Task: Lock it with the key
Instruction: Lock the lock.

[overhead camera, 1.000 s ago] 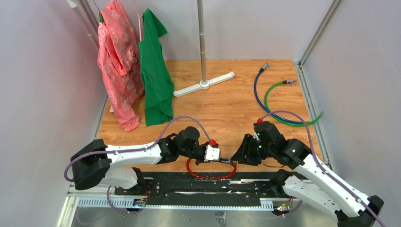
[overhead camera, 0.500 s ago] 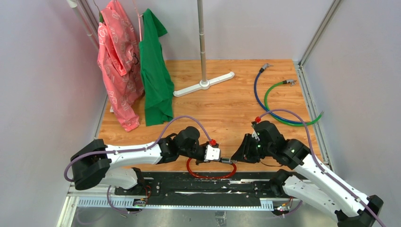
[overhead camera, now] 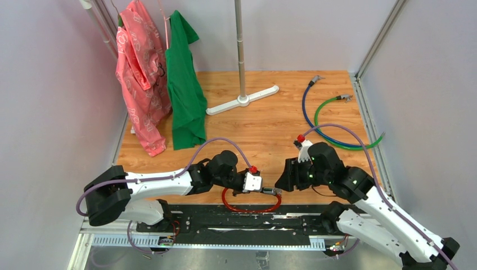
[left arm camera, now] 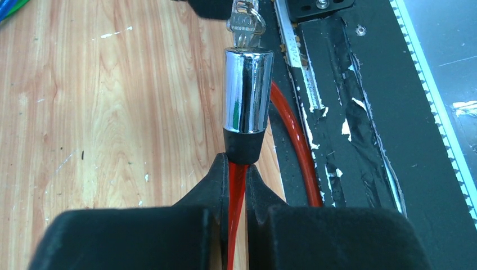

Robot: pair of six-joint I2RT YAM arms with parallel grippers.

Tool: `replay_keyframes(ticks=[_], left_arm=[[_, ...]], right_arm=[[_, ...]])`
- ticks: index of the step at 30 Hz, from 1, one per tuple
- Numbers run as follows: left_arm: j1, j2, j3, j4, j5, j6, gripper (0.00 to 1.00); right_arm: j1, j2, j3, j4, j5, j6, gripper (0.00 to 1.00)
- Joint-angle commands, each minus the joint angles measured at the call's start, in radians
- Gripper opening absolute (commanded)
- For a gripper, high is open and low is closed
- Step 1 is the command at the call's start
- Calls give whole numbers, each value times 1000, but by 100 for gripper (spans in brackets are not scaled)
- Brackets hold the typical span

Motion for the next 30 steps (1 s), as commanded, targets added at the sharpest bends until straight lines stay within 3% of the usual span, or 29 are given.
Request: replay_keyframes(ticks=[1, 5, 7, 9, 10, 14, 20, 26, 30], left_arm=[[-14, 10, -36, -138, 59, -10, 0], [-14, 13, -33, -145, 60, -7, 0], [-14, 15, -33, -146, 63, -2, 0], [-14, 12, -34, -142, 64, -4, 0], [-14, 12, -34, -142, 64, -6, 0], [-14, 8, -33, -152, 63, -3, 0], [-14, 17, -31, -144, 63, -5, 0], [-14, 20, -25, -147, 62, -3, 0], [-14, 26, -19, -148, 62, 1, 0]], right_arm=[[13, -63, 21, 9, -44, -224, 57], [12, -114, 42, 28, -131, -470, 50], [8, -132, 71, 79, -101, -539, 49], [8, -146, 63, 161, -255, -823, 43], [8, -139, 68, 156, -280, -961, 42], [9, -69, 77, 23, -271, -1189, 45], [10, -64, -28, 138, -288, -982, 54], [10, -131, -81, 180, -371, -945, 56], [9, -116, -98, 182, -336, -970, 53]])
